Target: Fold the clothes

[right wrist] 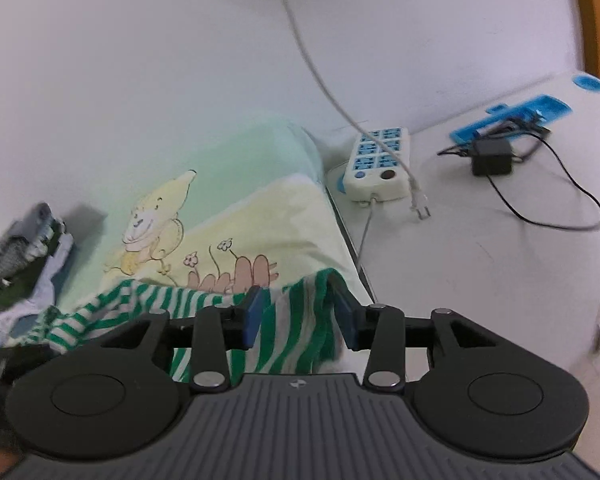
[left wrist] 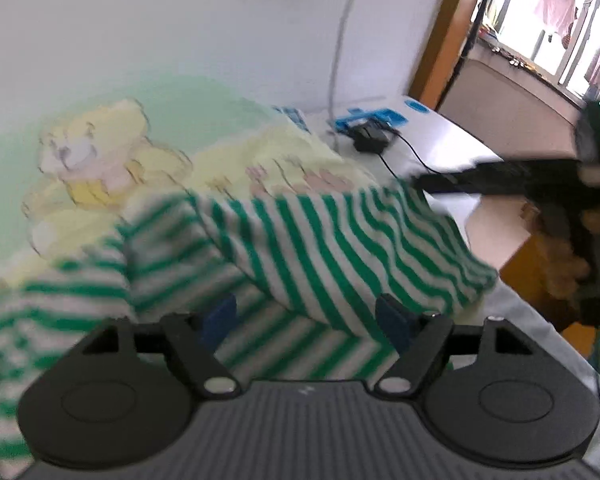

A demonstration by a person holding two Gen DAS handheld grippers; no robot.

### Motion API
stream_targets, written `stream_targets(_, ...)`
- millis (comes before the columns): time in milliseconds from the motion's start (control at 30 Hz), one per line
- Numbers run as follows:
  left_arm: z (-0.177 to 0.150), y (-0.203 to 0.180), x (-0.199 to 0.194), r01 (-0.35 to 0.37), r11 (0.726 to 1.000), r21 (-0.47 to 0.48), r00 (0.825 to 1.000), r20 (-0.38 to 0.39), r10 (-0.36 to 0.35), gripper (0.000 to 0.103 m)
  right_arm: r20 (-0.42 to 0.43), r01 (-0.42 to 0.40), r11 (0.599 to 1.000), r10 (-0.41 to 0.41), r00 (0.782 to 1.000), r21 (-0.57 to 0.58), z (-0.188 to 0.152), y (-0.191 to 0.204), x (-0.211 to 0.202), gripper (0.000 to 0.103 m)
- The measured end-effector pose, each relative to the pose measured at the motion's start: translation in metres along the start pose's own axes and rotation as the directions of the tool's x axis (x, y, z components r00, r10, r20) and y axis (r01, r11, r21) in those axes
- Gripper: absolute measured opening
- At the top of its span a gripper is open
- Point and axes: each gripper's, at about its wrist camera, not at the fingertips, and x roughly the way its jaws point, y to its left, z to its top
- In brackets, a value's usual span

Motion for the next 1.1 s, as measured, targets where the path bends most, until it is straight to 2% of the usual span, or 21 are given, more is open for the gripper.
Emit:
stream_targets(67,0.018,0.003,-0.001,0.006,0.999,0.053,1.000,-0.018,-0.005,0.080,-0.045,-0.019,0.999,0.018,0.999,-0.027,-0.010,-0.001,-0.013,0.043)
stream_targets(200,0.065,-0.004,0.017,0.087,0.986,0.146,0.994,-0.083,-0.076,0.079,-0.082,-0.041,0.999,0.039,0.996,-0.022,-0.038,0.000,-0.030,0.043)
stream_targets(300,0.089,-0.031,0.050,0.161,0.960,0.230,0.977,-0.173,-0.123,0.069,-0.092,-0.052,0.999,0.052,0.994,0.001,-0.054,0.001,-0.033,0.044)
stream_targets(333,0.095,-0.041,0.060,0.187,0.949,0.255,0.970,-0.198,-0.138,0.069,-0.081,-0.046,0.999,0.045,0.996,-0.009,-0.058,0.003,-0.035,0.044)
stream_targets(433,0.105,-0.081,0.089,0.199,0.908,0.369,0.968,-0.217,-0.124,0.070,-0.058,-0.029,0.999,0.027,0.998,-0.040,-0.066,0.006,-0.037,0.043)
stream_targets(500,0.112,-0.097,0.109,0.207,0.897,0.390,0.964,-0.240,-0.118,0.070,-0.045,-0.019,0.998,0.016,0.999,-0.061,-0.070,0.007,-0.037,0.043)
stream_targets(533,0.116,-0.100,0.119,0.227,0.899,0.376,0.955,-0.268,-0.129,0.070,-0.038,-0.014,0.997,0.011,0.999,-0.072,-0.071,0.007,-0.037,0.040)
stream_targets(567,0.119,-0.104,0.129,0.246,0.898,0.364,0.944,-0.298,-0.138,0.070,-0.032,-0.008,0.997,0.006,0.999,-0.082,-0.073,0.008,-0.038,0.032)
stream_targets(667,0.119,-0.110,0.142,0.239,0.885,0.400,0.941,-0.321,-0.109,0.067,-0.012,0.008,0.994,-0.010,1.000,-0.113,-0.079,0.009,-0.038,0.024)
stream_targets(733,0.118,-0.112,0.148,0.238,0.877,0.417,0.935,-0.342,-0.091,0.061,0.001,0.019,0.991,-0.019,1.000,-0.133,-0.082,0.010,-0.038,0.023)
stream_targets(767,0.118,-0.112,0.151,0.238,0.878,0.416,0.933,-0.351,-0.087,0.054,0.005,0.019,0.991,-0.018,1.000,-0.136,-0.083,0.010,-0.038,0.023)
stream_targets(833,0.119,-0.111,0.154,0.238,0.880,0.411,0.931,-0.353,-0.087,0.049,0.011,0.018,0.990,-0.017,1.000,-0.142,-0.083,0.009,-0.039,0.020)
stream_targets(867,0.119,-0.112,0.155,0.232,0.881,0.412,0.934,-0.348,-0.083,0.040,0.013,0.020,0.989,-0.019,1.000,-0.144,-0.083,0.009,-0.039,0.018)
stream_targets(900,0.120,-0.112,0.155,0.227,0.882,0.413,0.936,-0.342,-0.080,0.022,0.016,0.022,0.990,-0.020,1.000,-0.140,-0.083,0.008,-0.039,0.016)
stream_targets(967,0.120,-0.114,0.154,0.217,0.883,0.416,0.941,-0.329,-0.076,0.006,0.020,0.024,0.991,-0.022,1.000,-0.131,-0.082,0.007,-0.040,0.010)
stream_targets(1100,0.119,-0.122,0.137,0.160,0.869,0.468,0.967,-0.249,-0.044,0.004,0.033,0.028,0.993,-0.024,0.999,-0.112,-0.080,0.007,-0.044,0.006)
